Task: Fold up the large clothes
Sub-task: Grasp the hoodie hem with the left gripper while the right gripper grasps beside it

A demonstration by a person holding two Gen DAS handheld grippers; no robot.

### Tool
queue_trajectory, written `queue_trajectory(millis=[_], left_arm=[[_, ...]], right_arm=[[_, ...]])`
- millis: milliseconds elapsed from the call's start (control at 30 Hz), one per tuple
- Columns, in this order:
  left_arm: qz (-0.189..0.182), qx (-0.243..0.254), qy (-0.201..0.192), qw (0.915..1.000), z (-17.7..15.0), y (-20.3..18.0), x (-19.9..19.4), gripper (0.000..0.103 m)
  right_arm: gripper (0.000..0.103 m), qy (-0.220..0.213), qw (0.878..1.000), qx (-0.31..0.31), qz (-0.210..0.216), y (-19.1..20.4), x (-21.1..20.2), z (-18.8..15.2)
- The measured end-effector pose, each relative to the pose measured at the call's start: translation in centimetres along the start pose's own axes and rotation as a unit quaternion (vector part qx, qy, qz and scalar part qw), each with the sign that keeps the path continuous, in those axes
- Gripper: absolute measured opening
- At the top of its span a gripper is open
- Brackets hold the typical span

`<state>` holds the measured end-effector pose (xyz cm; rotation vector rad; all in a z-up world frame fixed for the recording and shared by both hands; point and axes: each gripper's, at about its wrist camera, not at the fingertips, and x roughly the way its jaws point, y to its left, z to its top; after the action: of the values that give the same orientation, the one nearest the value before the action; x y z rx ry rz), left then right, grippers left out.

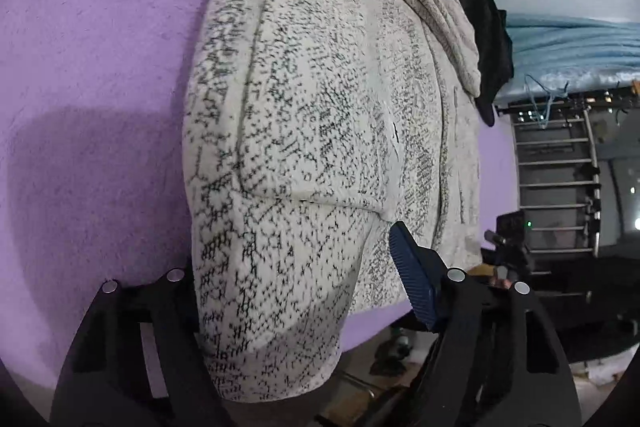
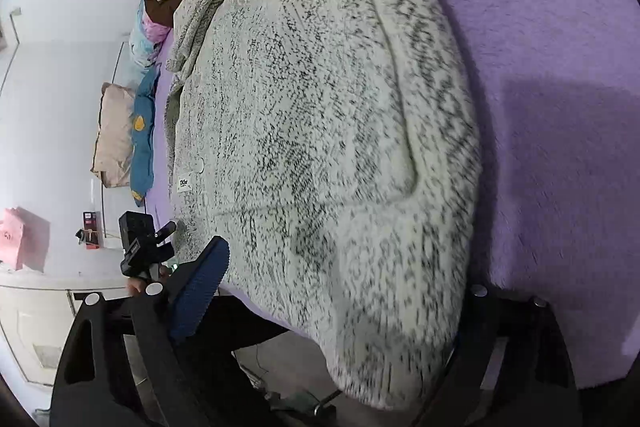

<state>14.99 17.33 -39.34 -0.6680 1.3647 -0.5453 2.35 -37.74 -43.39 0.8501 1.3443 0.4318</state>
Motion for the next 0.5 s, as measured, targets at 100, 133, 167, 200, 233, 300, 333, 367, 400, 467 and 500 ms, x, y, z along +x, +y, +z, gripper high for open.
queue_trajectory(millis=[100, 133, 167, 200, 233, 300, 333, 367, 400, 467, 500], left_arm=[[-0.006, -0.013, 0.000, 0.9999, 0.1, 0.6, -0.2, 0.049], [-0.015, -0.016, 0.000, 0.9998, 0.0, 0.7, -0.2, 0.045], [-0.017, -0.016, 0.000, 0.9997, 0.0, 0.7, -0.2, 0.044], [-0.019, -0.016, 0.001, 0.9997, 0.0, 0.8, -0.2, 0.041], [-0.019, -0.017, 0.001, 0.9997, 0.0, 0.9, -0.3, 0.039], [-0.020, -0.018, -0.002, 0.9996, -0.1, 0.5, -0.4, 0.036], [-0.022, -0.016, -0.004, 0.9996, -0.1, 0.2, -0.6, 0.034], [-0.024, -0.016, -0.006, 0.9996, -0.1, 0.1, -0.9, 0.034], [-0.030, -0.017, -0.009, 0.9994, -0.2, -0.2, -1.2, 0.032], [-0.040, -0.018, -0.011, 0.9990, -0.3, -0.5, -1.6, 0.030], [-0.045, -0.020, -0.014, 0.9987, -0.4, -0.6, -1.9, 0.028]], right_arm=[[0.043, -0.007, 1.000, 0.020, -0.010, -0.9, -0.7, 0.3], [0.021, -0.008, 1.000, 0.023, -0.008, -1.2, -0.8, 0.4], [0.019, -0.006, 1.000, 0.024, -0.006, -1.3, -1.1, 0.2], [0.019, -0.005, 1.000, 0.021, -0.007, -1.3, -1.1, 0.2], [0.018, -0.005, 1.000, 0.021, -0.007, -1.2, -1.1, 0.1], [0.016, -0.007, 1.000, 0.022, 0.009, -1.0, -1.8, -0.2], [0.016, -0.008, 1.000, 0.020, 0.012, -0.6, -1.8, -0.3], [0.016, -0.009, 1.000, 0.018, 0.012, -0.5, -2.0, -0.3], [0.016, -0.009, 1.000, 0.018, 0.016, -0.4, -2.2, -0.4], [0.015, -0.010, 0.999, 0.020, 0.043, -0.3, -2.7, -0.6], [0.014, -0.011, 0.998, 0.024, 0.056, -0.3, -3.0, -0.6]])
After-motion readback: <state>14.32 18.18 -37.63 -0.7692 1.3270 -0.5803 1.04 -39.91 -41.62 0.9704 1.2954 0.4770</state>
